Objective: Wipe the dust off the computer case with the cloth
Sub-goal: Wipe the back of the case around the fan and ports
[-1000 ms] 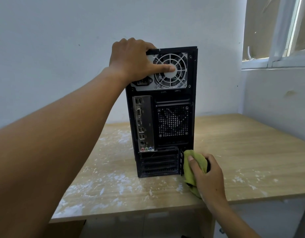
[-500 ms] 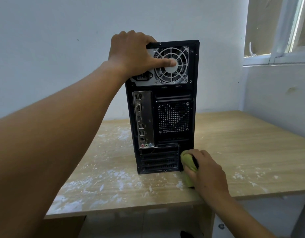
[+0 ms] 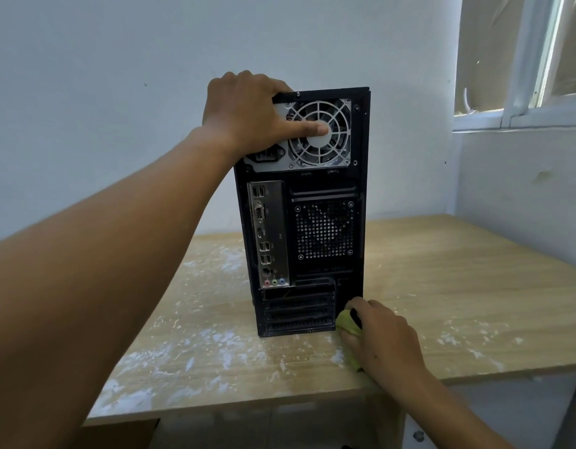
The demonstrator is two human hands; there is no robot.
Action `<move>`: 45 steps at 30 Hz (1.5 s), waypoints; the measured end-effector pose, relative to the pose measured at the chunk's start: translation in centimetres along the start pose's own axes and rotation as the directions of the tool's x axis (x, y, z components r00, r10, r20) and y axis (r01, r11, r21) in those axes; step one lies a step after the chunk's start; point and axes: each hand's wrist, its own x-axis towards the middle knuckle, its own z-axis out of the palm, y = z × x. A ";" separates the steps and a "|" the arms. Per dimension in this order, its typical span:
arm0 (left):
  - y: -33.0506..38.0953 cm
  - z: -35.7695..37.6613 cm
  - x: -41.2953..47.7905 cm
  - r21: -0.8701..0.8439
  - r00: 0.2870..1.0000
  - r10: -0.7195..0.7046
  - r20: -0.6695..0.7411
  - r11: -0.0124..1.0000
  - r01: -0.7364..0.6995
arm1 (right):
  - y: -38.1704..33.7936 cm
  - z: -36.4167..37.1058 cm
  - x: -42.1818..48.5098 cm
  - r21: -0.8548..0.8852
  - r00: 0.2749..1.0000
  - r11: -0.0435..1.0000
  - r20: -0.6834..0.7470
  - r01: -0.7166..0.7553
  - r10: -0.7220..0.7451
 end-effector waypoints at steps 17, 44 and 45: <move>-0.1 0.0 0.0 0.004 1.000 0.020 -0.017 1.000 -0.020 | -3.4 -1.4 0.9 0.121 0.932 0.983 -0.350 0.140 -0.090; 0.1 -0.4 -0.1 -0.011 1.000 0.004 0.015 1.000 -0.004 | -2.9 -4.1 2.3 -0.067 0.969 0.998 -0.248 -0.004 -0.012; 0.2 -0.3 -0.2 -0.011 1.000 0.002 0.017 1.000 -0.002 | -2.7 -4.2 2.3 -0.061 0.968 0.998 -0.249 -0.014 -0.002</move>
